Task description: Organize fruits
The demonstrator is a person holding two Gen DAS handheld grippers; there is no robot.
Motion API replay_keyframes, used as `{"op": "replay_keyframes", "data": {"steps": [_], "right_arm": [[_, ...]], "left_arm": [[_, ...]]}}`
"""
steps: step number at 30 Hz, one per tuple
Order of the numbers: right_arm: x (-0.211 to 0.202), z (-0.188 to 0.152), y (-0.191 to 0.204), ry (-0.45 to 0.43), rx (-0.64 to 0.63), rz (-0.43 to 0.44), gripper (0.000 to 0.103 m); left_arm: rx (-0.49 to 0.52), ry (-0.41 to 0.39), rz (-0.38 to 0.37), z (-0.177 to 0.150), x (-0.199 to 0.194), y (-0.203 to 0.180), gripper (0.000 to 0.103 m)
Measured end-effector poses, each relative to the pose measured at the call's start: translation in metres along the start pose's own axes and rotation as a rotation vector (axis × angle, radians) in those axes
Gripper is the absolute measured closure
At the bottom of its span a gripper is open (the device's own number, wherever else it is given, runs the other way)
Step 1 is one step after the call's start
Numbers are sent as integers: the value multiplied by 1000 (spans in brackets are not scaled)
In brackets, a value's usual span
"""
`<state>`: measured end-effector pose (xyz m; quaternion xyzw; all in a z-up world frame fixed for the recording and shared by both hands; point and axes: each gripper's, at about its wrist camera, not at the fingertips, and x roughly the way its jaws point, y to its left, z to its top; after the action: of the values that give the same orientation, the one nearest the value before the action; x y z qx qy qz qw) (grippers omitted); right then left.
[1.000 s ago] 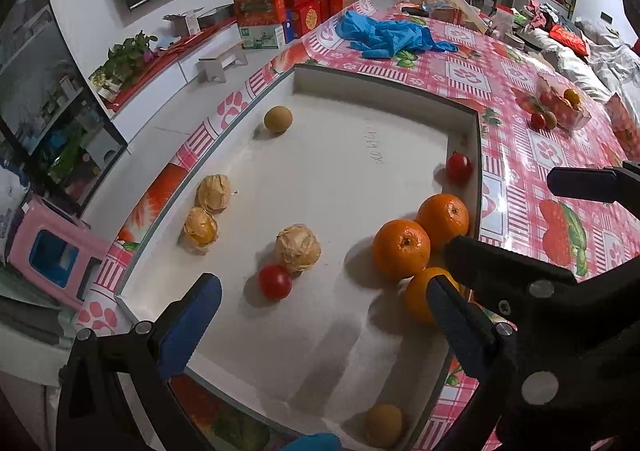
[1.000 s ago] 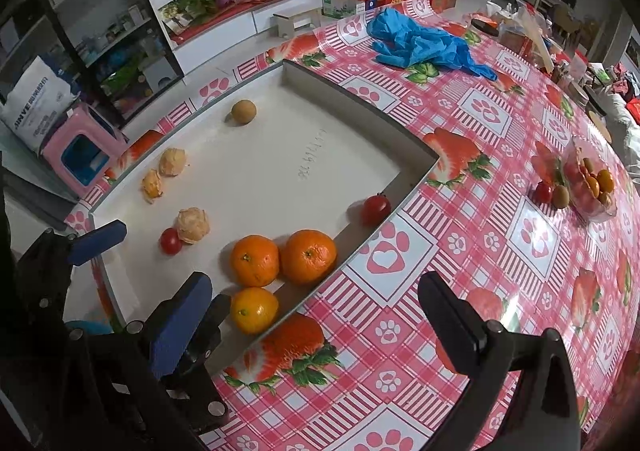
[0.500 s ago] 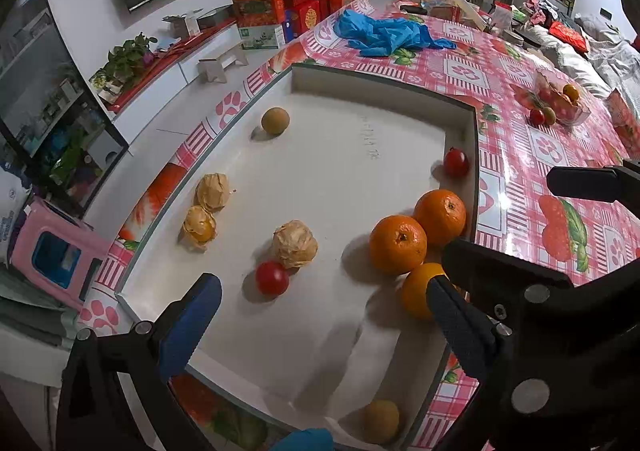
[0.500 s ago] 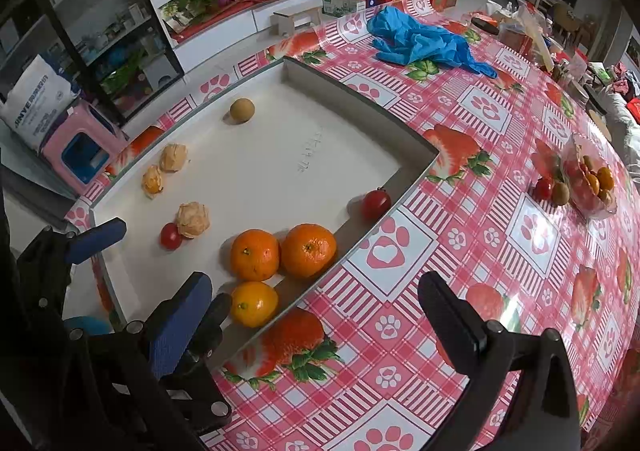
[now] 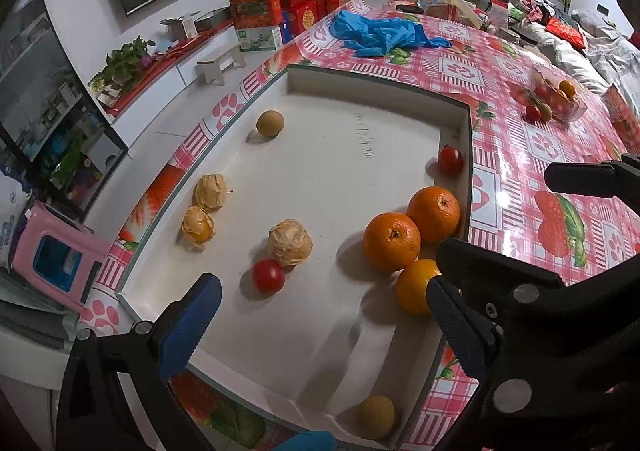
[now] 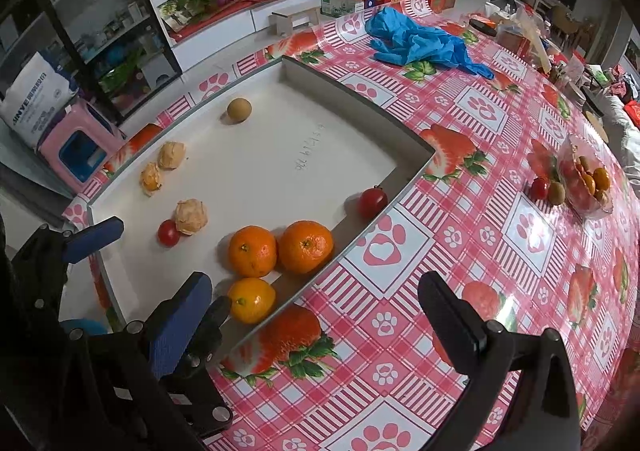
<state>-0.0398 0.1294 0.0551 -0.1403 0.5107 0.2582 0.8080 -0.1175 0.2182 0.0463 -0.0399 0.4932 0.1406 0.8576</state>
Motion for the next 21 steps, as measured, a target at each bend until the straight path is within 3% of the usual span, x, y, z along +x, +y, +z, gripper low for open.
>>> {"op": "replay_keyframes", "data": {"steps": [15,21], "right_arm": [[-1,-1,1,-1,0,0,0],[-1,-1,1,0,1,0,0]], "left_arm": [[-2,3,-2,-1,0,-1,0],[18,-32,7,-5,-5,-2,0]]}}
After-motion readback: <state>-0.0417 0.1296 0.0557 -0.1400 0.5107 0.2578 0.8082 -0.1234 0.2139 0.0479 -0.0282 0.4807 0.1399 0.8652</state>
